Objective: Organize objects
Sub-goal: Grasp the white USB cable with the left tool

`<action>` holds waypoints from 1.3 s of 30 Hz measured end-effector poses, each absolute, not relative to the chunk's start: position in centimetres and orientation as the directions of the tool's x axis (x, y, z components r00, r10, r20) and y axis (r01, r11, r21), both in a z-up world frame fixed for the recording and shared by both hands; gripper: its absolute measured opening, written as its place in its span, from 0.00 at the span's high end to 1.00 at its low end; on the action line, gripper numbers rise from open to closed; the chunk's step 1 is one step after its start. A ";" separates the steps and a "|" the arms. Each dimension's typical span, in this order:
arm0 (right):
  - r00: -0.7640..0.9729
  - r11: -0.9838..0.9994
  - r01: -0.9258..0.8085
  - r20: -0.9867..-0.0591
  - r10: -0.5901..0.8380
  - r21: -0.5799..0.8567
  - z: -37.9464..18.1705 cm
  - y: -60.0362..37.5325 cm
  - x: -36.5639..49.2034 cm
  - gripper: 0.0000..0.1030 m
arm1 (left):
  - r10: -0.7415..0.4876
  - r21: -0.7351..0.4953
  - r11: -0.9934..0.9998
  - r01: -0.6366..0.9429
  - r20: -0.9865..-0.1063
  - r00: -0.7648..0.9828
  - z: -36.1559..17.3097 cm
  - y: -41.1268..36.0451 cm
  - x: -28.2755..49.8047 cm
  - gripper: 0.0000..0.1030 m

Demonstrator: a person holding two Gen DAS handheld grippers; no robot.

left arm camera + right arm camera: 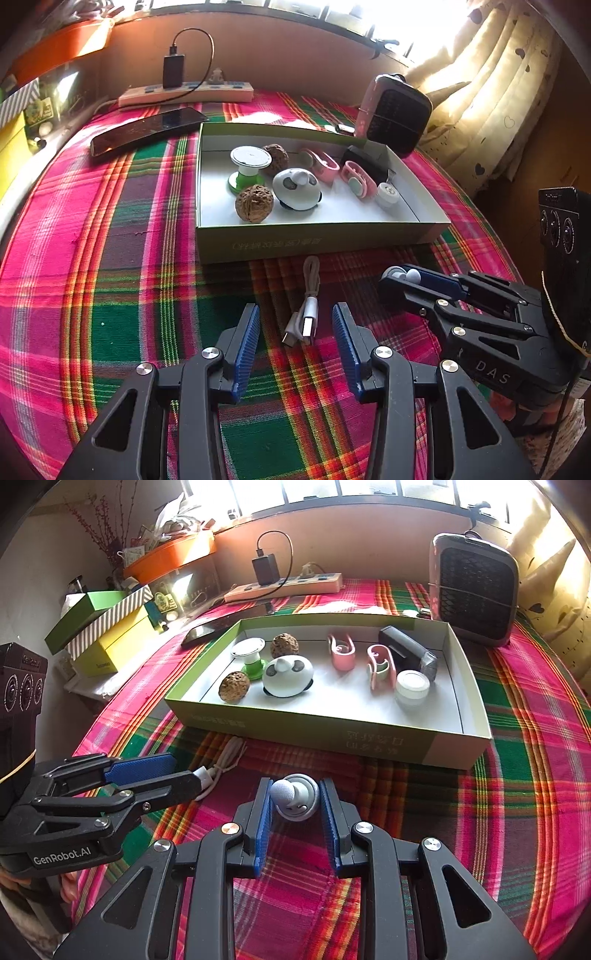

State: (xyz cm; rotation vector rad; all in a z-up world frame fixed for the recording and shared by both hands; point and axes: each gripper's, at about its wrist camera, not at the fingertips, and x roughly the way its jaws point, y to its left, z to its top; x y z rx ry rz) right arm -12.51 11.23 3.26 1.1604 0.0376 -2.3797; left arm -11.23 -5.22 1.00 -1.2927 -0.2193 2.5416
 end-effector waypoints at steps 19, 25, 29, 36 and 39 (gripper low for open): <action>-0.522 -0.884 0.432 -0.751 -0.404 0.176 2.8 11.5 -12.7 0.74 | 0.230 -0.135 -0.970 -0.202 -0.777 -0.586 0.8 -3.6 -11.7 0.63; -0.518 -0.885 0.429 -0.753 -0.405 0.181 2.6 11.6 -12.8 0.74 | 0.199 -0.101 -0.976 -0.194 -0.777 -0.597 0.7 -3.5 -11.7 0.73; -0.518 -0.885 0.430 -0.753 -0.405 0.181 2.5 11.6 -12.7 0.74 | 0.191 -0.098 -0.978 -0.184 -0.777 -0.600 0.6 -3.8 -11.7 0.80; -0.518 -0.885 0.430 -0.754 -0.405 0.180 2.5 11.6 -12.8 0.74 | 0.185 -0.099 -0.980 -0.174 -0.774 -0.605 0.6 -4.1 -11.7 0.86; -0.518 -0.885 0.430 -0.754 -0.404 0.180 2.5 11.6 -12.8 0.74 | 0.186 -0.100 -0.980 -0.173 -0.773 -0.606 0.6 -4.2 -11.8 0.86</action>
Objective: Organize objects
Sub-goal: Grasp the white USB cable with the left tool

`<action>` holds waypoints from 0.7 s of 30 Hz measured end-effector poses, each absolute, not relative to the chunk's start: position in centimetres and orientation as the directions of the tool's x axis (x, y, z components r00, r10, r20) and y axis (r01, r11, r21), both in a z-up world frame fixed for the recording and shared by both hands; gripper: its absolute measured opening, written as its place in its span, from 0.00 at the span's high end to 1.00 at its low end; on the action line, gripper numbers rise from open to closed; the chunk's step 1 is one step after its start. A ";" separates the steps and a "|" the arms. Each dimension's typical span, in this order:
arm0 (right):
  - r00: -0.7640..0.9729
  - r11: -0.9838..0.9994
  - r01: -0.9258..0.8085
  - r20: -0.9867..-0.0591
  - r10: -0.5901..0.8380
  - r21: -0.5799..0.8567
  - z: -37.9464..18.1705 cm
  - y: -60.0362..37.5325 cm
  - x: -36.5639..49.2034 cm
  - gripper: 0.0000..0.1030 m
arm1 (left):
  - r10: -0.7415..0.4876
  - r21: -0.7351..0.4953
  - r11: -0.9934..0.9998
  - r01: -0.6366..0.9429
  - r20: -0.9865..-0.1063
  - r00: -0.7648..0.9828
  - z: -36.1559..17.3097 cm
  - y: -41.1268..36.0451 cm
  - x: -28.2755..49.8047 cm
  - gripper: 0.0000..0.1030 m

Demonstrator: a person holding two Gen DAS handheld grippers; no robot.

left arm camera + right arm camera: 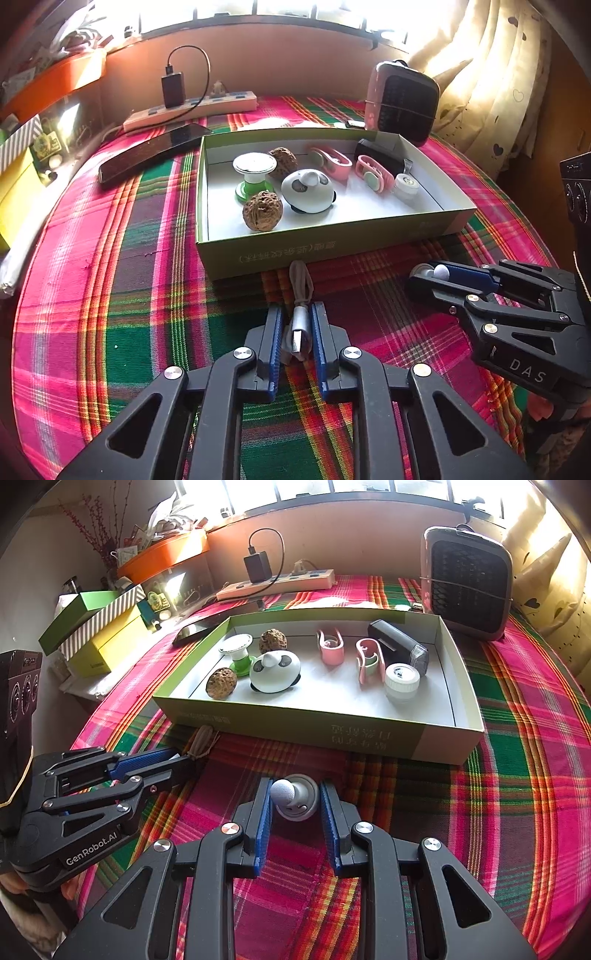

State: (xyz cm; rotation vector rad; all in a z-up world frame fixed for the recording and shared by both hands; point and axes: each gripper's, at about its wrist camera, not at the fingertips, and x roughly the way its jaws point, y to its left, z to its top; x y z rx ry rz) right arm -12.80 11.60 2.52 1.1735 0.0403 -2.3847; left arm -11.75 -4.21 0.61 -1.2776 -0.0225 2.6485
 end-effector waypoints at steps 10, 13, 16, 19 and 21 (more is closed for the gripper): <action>-0.518 -0.885 0.430 -0.754 -0.405 0.180 2.5 11.6 -12.8 0.74 | 0.188 -0.103 -0.980 -0.172 -0.772 -0.607 0.6 -4.2 -11.7 0.86; -0.517 -0.885 0.430 -0.754 -0.405 0.180 2.5 11.6 -12.8 0.74 | 0.187 -0.102 -0.980 -0.172 -0.772 -0.607 0.6 -4.2 -11.7 0.87; -0.517 -0.885 0.430 -0.754 -0.405 0.180 2.5 11.7 -12.8 0.74 | 0.188 -0.103 -0.980 -0.172 -0.772 -0.607 0.6 -4.3 -11.7 0.87; -0.521 -0.886 0.428 -0.754 -0.401 0.177 2.5 11.7 -12.8 0.74 | 0.191 -0.103 -0.979 -0.177 -0.771 -0.607 0.6 -4.2 -11.6 0.87; -0.520 -0.887 0.427 -0.754 -0.402 0.178 2.5 11.7 -12.9 0.74 | 0.189 -0.099 -0.979 -0.179 -0.770 -0.609 0.6 -4.1 -11.5 0.87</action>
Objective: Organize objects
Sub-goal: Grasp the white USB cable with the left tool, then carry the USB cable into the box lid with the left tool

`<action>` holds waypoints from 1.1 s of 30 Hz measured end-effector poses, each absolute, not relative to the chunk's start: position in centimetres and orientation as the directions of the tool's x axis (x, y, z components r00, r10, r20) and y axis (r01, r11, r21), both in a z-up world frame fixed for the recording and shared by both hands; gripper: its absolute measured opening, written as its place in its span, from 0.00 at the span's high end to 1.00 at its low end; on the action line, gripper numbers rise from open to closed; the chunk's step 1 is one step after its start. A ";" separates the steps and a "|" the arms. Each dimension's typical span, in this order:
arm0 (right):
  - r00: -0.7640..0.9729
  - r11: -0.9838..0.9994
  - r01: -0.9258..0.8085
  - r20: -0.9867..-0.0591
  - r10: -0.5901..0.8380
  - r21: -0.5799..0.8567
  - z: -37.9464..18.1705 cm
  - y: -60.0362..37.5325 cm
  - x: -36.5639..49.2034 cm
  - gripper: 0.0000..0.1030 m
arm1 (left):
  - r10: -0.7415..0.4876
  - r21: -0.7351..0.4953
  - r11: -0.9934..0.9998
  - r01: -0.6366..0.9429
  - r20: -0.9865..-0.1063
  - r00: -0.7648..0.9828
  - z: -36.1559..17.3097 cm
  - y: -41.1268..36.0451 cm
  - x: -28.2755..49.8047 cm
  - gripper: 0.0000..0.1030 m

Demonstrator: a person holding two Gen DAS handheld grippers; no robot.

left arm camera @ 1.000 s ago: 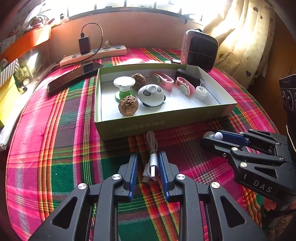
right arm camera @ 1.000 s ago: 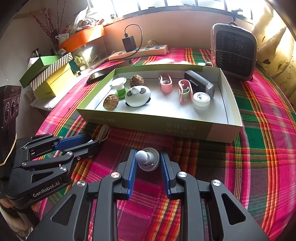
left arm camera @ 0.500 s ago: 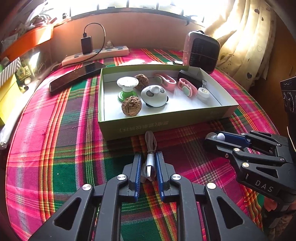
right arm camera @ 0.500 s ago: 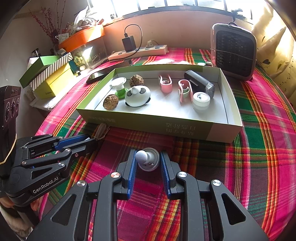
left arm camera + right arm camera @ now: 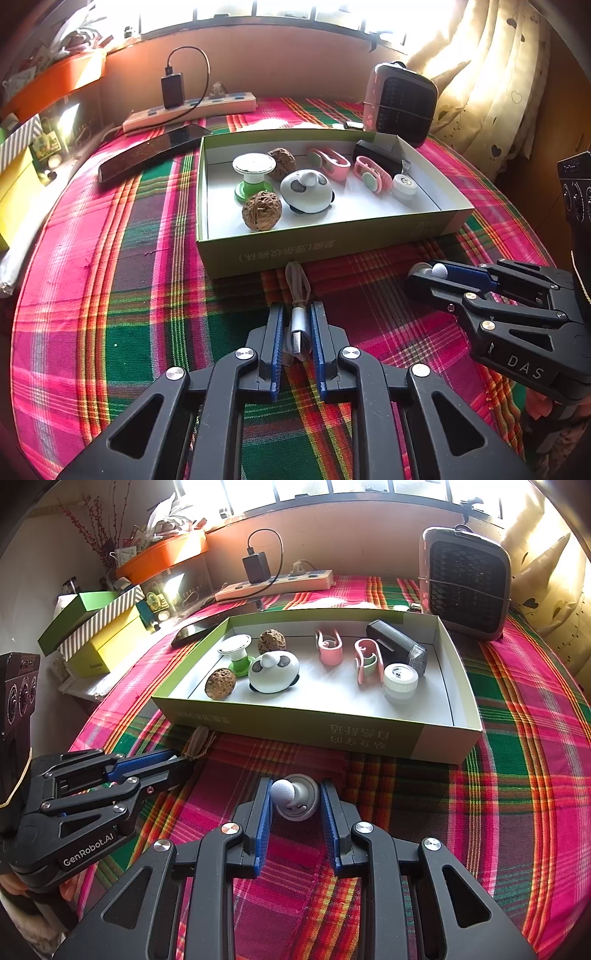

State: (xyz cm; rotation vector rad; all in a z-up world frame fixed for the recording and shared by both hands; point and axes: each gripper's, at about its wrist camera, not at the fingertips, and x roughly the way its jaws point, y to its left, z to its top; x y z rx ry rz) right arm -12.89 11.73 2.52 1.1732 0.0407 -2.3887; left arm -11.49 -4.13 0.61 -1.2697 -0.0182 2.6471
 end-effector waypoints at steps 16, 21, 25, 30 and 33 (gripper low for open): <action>-0.533 -0.887 0.425 -0.742 -0.406 0.180 3.0 11.7 -12.5 0.74 | 0.216 -0.123 -0.974 -0.189 -0.749 -0.626 1.5 -4.2 -10.7 0.90; -0.540 -0.888 0.423 -0.737 -0.407 0.181 3.2 11.8 -12.2 0.74 | 0.224 -0.129 -0.973 -0.193 -0.740 -0.635 1.9 -4.1 -10.3 0.90; -0.541 -0.887 0.425 -0.735 -0.409 0.180 3.3 11.9 -12.0 0.74 | 0.229 -0.132 -0.972 -0.196 -0.735 -0.639 2.1 -4.1 -10.1 0.90; -0.551 -0.886 0.429 -0.726 -0.413 0.178 3.8 11.9 -11.7 0.74 | 0.231 -0.131 -0.971 -0.199 -0.727 -0.647 2.6 -4.0 -9.8 0.90; -0.559 -0.886 0.429 -0.719 -0.413 0.175 4.2 12.0 -11.7 0.74 | 0.234 -0.131 -0.970 -0.204 -0.719 -0.655 3.1 -3.9 -9.7 0.90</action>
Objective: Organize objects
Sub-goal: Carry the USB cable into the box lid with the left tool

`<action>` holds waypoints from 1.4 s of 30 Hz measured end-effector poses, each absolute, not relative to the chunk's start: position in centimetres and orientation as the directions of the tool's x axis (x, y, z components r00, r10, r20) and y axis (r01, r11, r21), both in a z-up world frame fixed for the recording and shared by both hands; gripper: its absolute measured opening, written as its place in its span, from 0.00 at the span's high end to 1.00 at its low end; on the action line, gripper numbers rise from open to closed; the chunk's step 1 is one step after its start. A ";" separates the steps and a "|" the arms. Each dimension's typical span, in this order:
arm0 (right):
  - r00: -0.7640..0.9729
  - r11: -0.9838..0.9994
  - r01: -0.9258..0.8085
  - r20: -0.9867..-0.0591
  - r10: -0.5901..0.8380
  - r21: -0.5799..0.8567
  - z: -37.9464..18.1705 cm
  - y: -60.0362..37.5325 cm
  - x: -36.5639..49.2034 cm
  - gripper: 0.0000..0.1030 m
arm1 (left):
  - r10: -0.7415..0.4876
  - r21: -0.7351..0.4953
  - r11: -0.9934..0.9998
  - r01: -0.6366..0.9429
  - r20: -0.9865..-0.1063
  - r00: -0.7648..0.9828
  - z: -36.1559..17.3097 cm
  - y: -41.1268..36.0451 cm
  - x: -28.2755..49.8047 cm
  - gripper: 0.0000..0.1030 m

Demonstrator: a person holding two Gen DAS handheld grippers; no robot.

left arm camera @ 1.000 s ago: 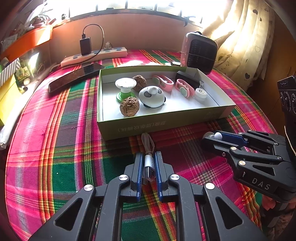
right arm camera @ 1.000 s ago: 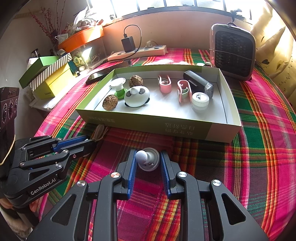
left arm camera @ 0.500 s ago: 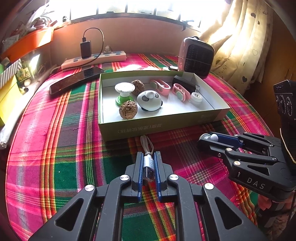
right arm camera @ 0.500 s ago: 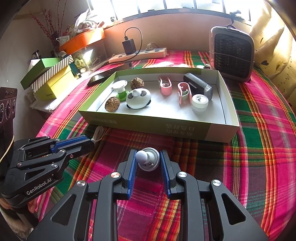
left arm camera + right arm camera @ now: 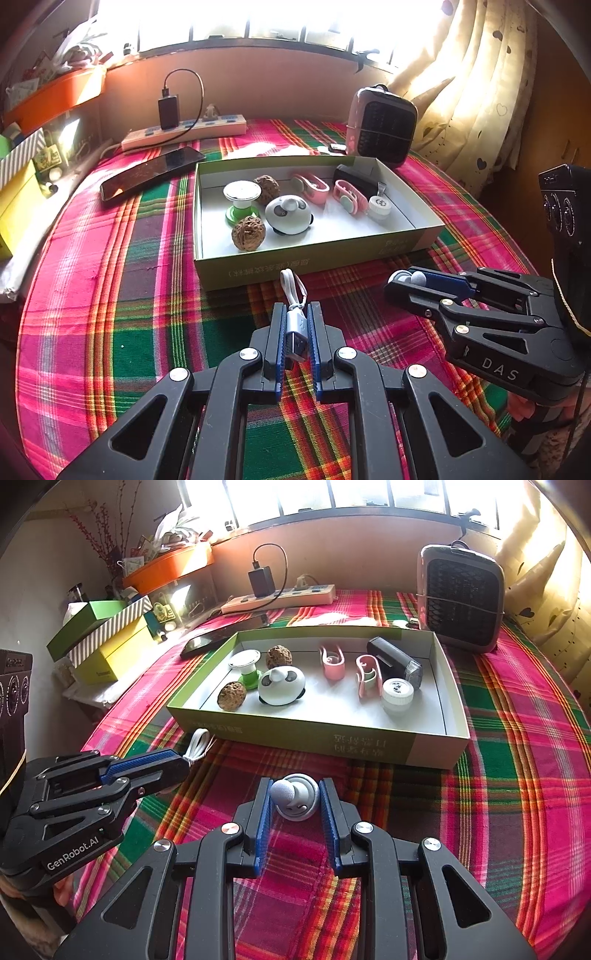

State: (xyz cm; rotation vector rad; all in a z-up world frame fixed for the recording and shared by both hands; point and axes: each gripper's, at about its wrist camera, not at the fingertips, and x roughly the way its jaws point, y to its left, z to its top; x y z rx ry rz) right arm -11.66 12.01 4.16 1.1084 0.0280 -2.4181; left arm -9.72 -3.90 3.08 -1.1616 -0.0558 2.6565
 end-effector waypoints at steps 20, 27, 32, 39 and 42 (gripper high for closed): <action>-0.633 -0.895 0.435 -0.673 -0.383 0.100 8.1 12.5 -14.1 0.74 | 0.244 -0.122 -0.968 -0.221 -0.682 -0.689 5.4 -3.4 -10.6 0.90; -0.654 -0.897 0.440 -0.669 -0.354 0.044 9.3 12.2 -16.5 0.74 | 0.248 -0.119 -0.966 -0.229 -0.669 -0.701 6.2 -3.0 -11.4 0.90; -0.637 -0.884 0.464 -0.673 -0.375 0.054 9.5 11.8 -18.7 0.74 | 0.259 -0.129 -0.963 -0.235 -0.676 -0.690 5.9 -2.6 -12.2 0.90; -0.532 -0.854 0.485 -0.711 -0.460 0.190 8.3 11.5 -22.7 0.74 | 0.265 -0.125 -0.960 -0.249 -0.690 -0.674 5.3 -1.7 -13.7 0.90; -0.501 -0.848 0.479 -0.724 -0.474 0.224 7.7 11.3 -23.8 0.74 | 0.268 -0.130 -0.959 -0.251 -0.698 -0.664 4.9 -1.6 -14.2 0.90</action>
